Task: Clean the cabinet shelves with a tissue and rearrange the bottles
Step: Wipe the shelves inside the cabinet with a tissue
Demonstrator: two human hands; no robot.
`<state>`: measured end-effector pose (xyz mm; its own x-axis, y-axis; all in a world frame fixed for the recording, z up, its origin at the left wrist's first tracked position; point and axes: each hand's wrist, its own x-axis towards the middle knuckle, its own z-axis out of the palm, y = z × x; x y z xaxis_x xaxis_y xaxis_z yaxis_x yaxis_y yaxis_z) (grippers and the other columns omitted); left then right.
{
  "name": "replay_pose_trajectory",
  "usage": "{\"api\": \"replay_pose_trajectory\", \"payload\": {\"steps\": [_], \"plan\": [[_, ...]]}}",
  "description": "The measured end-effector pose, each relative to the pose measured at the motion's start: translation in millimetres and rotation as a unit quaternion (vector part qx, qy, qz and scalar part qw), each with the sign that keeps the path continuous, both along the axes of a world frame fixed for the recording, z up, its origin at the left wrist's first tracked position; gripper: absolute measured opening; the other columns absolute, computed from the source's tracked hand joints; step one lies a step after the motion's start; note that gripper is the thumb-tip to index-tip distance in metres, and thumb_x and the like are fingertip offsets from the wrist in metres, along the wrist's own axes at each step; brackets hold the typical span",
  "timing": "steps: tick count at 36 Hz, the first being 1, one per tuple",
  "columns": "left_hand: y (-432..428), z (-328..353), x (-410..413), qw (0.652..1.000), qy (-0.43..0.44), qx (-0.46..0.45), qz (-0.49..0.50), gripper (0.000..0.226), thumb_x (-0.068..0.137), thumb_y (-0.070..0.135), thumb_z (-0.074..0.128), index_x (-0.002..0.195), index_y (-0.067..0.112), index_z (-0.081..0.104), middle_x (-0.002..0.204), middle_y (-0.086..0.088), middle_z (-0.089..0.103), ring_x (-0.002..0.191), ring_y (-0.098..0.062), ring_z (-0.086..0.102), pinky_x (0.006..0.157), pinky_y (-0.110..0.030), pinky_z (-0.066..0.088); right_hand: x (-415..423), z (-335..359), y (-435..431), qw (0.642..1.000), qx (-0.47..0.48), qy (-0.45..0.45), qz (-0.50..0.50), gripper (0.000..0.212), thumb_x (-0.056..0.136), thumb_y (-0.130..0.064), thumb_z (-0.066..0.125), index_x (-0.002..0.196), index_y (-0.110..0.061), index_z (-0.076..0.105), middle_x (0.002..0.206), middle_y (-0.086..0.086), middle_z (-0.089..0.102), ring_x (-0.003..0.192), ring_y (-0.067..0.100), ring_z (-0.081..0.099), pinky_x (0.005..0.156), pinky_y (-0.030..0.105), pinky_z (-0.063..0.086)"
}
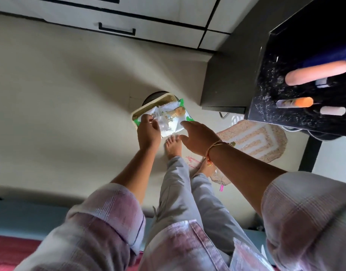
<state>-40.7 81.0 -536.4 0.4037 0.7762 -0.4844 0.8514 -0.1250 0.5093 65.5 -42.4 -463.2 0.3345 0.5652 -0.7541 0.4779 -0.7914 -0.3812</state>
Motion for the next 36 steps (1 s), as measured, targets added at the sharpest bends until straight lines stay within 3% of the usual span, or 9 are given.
{"api": "replay_pose_trajectory", "payload": {"steps": [5,7,10,15,22,28,30,32,36], "plan": [[-13,52,5,0.981,-0.086,-0.077,0.156,0.005,0.092,0.013,0.056,0.096,0.010,0.055,0.096,-0.010,0.064,0.096,-0.031,0.062,0.081,-0.030,0.047,-1,37,-4,0.998,0.030,0.023,-0.057,0.051,0.098,-0.035,0.050,0.145,-0.018,0.039,0.139,0.010,0.055,0.126,0.030,0.053,0.102,0.036,0.044],[-21,72,5,0.957,-0.131,-0.151,0.209,0.007,0.087,0.014,0.060,0.090,0.013,0.054,0.090,-0.009,0.063,0.088,-0.029,0.064,0.086,-0.043,0.055,-3,53,-7,0.993,0.049,0.045,-0.095,0.053,0.098,-0.038,0.050,0.146,-0.019,0.038,0.140,0.010,0.054,0.126,0.029,0.054,0.103,0.035,0.044],[-37,108,9,0.917,-0.199,-0.256,0.233,0.013,0.087,0.005,0.063,0.087,0.016,0.057,0.084,-0.005,0.066,0.079,-0.020,0.065,0.084,-0.044,0.056,-9,73,-16,0.979,0.084,0.074,-0.168,0.051,0.096,-0.043,0.052,0.143,-0.029,0.040,0.137,0.006,0.057,0.118,0.026,0.060,0.100,0.037,0.048],[-73,164,16,0.848,-0.254,-0.416,0.207,0.038,0.072,0.018,0.067,0.108,0.008,0.062,0.104,-0.017,0.068,0.098,-0.032,0.064,0.093,-0.047,0.046,-16,110,-46,0.942,0.147,0.061,-0.296,0.039,0.091,-0.036,0.053,0.129,-0.041,0.052,0.114,-0.002,0.069,0.097,0.018,0.066,0.075,0.022,0.046],[-142,193,29,0.886,-0.243,-0.374,0.130,0.015,0.094,0.020,0.063,0.097,0.007,0.068,0.094,-0.015,0.072,0.087,-0.024,0.070,0.065,-0.024,0.054,-14,143,-121,0.896,0.179,-0.029,-0.406,0.018,0.087,-0.033,0.067,0.103,-0.025,0.074,0.097,-0.005,0.075,0.090,0.014,0.069,0.078,0.024,0.052],[-205,195,58,0.945,-0.173,-0.272,-0.045,0.006,0.089,0.023,0.068,0.087,0.028,0.066,0.092,-0.001,0.073,0.088,-0.021,0.070,0.083,-0.042,0.058,-5,152,-192,0.833,0.187,-0.088,-0.513,0.011,0.085,-0.024,0.068,0.093,-0.026,0.061,0.072,-0.009,0.069,0.072,0.011,0.068,0.061,0.025,0.051],[-225,198,71,0.956,-0.166,-0.203,-0.133,0.014,0.089,0.016,0.066,0.087,0.030,0.065,0.093,0.003,0.071,0.090,-0.021,0.069,0.084,-0.035,0.056,2,156,-215,0.811,0.172,-0.128,-0.544,0.014,0.085,-0.017,0.063,0.095,-0.027,0.060,0.071,-0.011,0.066,0.071,0.012,0.065,0.058,0.023,0.047],[-243,206,85,0.950,-0.165,-0.136,-0.228,0.014,0.089,0.013,0.064,0.102,0.019,0.067,0.104,-0.001,0.069,0.097,-0.021,0.066,0.084,-0.024,0.051,13,158,-237,0.794,0.154,-0.173,-0.563,0.019,0.086,-0.014,0.057,0.095,-0.027,0.066,0.076,-0.007,0.069,0.072,0.015,0.064,0.060,0.023,0.046],[-274,210,115,0.891,-0.134,-0.045,-0.431,0.039,0.094,0.015,0.056,0.134,0.011,0.052,0.134,-0.010,0.055,0.122,-0.026,0.053,0.101,-0.031,0.041,45,152,-277,0.789,0.099,-0.256,-0.549,0.025,0.095,-0.020,0.050,0.106,-0.024,0.071,0.103,0.004,0.072,0.090,0.025,0.066,0.072,0.026,0.046]]}}
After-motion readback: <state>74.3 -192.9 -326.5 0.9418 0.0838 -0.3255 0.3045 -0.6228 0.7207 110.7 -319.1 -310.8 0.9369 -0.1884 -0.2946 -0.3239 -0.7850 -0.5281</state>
